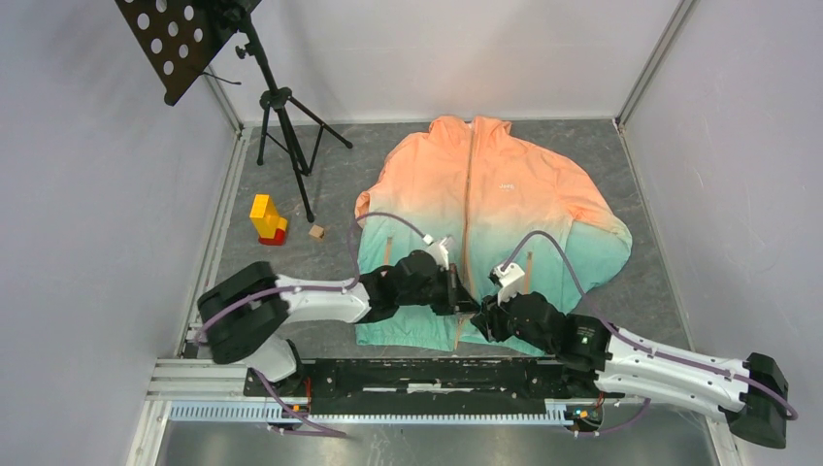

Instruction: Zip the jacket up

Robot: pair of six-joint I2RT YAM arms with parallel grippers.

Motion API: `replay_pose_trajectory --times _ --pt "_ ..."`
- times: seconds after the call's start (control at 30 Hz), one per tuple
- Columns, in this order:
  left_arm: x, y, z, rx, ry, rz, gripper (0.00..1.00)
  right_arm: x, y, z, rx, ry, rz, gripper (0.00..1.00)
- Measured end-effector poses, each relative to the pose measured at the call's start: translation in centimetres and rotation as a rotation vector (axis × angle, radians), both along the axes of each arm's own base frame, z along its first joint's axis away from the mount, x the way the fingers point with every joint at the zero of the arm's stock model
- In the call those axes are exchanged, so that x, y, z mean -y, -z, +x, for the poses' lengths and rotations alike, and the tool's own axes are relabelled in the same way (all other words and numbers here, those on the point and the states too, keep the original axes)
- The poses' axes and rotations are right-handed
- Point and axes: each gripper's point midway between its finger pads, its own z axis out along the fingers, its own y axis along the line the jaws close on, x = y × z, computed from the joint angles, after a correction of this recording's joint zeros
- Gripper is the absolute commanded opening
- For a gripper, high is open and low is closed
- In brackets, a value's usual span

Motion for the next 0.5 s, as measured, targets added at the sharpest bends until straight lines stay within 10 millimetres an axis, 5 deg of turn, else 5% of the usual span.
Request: replay_pose_trajectory --times 0.1,0.17,0.5 --pt "1.1 -3.7 -0.2 0.196 -0.017 0.065 0.02 0.2 -0.9 -0.1 0.003 0.006 0.015 0.46" --pt "0.9 -4.3 0.3 0.236 -0.038 0.096 0.02 0.3 -1.8 0.1 0.014 0.022 0.044 0.46" --pt "0.3 -1.4 1.1 0.221 -0.055 0.214 0.02 1.6 -2.0 -0.3 -0.004 0.071 0.104 0.59"
